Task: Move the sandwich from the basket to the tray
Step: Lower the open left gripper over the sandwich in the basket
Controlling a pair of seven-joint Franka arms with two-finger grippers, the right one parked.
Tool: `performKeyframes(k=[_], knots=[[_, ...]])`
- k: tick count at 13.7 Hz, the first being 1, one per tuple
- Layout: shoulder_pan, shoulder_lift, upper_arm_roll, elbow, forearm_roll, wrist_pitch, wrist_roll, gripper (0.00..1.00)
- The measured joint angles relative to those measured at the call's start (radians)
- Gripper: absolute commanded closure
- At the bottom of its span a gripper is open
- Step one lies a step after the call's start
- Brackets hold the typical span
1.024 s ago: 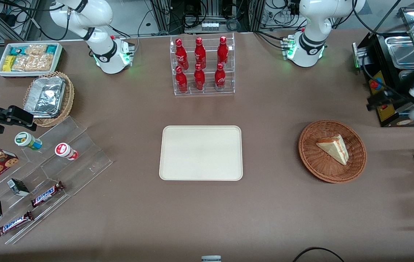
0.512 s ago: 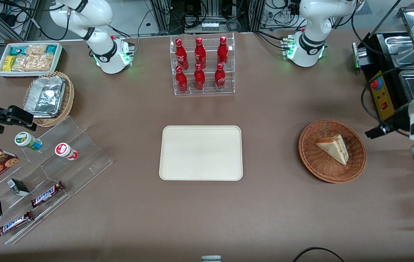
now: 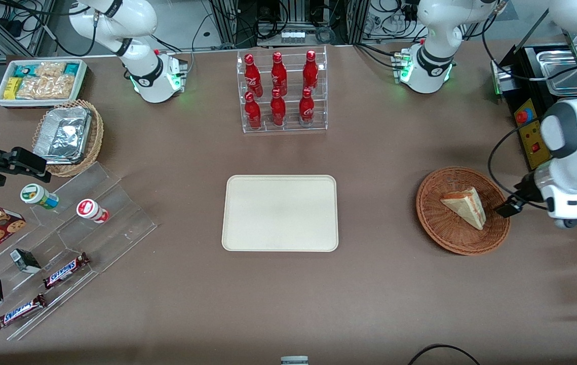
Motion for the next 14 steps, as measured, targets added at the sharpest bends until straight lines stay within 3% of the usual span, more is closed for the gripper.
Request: performKeyframes(k=[9,14], knots=[[-0.008,0.093,-0.005,-0.132,-0.003,0.239,-0.070,0.00],[-0.031,0.109,-0.007,-0.165,-0.003,0.263,-0.080,0.01]])
